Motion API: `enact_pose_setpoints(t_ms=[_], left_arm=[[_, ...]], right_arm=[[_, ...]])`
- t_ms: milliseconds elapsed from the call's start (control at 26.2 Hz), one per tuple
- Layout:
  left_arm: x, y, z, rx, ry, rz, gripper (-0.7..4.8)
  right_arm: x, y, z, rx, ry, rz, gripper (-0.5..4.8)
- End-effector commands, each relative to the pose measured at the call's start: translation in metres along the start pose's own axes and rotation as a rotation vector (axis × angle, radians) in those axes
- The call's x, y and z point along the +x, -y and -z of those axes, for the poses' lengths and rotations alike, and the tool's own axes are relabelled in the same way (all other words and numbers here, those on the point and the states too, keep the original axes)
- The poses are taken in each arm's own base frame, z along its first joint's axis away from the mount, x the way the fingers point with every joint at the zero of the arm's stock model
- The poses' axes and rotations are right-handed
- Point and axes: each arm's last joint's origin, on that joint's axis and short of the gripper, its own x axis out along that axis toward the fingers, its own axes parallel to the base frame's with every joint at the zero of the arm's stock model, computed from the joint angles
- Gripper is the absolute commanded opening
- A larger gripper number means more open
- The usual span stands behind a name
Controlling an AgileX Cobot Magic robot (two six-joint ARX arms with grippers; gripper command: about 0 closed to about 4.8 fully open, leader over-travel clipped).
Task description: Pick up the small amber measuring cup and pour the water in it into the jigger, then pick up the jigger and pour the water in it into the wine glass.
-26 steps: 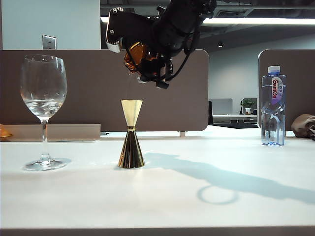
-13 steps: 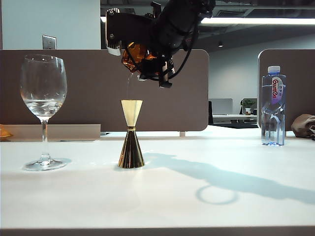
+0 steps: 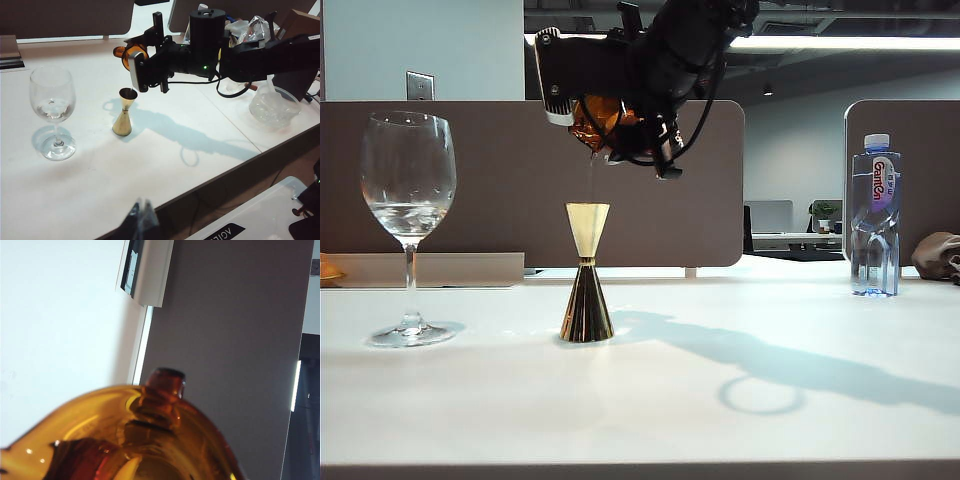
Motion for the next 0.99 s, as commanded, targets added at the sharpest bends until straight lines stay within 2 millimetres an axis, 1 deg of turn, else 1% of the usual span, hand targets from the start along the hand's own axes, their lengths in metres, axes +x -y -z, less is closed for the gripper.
enact_pose_setpoints(t_ms=[38, 421, 612, 726, 803, 994], left_arm=[[-0.0005, 0.0003, 0.0001, -0.001, -0.003, 0.003, -0.02], [-0.0005, 0.0003, 0.0001, -0.001, -0.003, 0.003, -0.02], [-0.0005, 0.0003, 0.0001, -0.001, -0.003, 0.003, -0.02], [-0.0005, 0.0003, 0.0001, -0.001, -0.003, 0.003, -0.02], [-0.0005, 0.0003, 0.0001, -0.001, -0.003, 0.003, -0.02], [-0.0005, 0.0003, 0.0001, -0.001, -0.003, 0.003, -0.02]], right_arm=[[-0.0014, 0.0091, -0.0001, 0.004, 0.005, 0.066, 0.41], [-0.0017, 0.0132, -0.0003, -0.040, 0.023, 0.108, 0.41], [-0.0009, 0.0151, 0.0068, -0.052, 0.012, 0.126, 0.41], [-0.0007, 0.0156, 0.0078, -0.048, 0.023, 0.131, 0.41], [-0.0007, 0.0155, 0.0077, -0.001, 0.029, 0.130, 0.41], [-0.0007, 0.0154, 0.0073, 0.029, 0.047, 0.128, 0.41]])
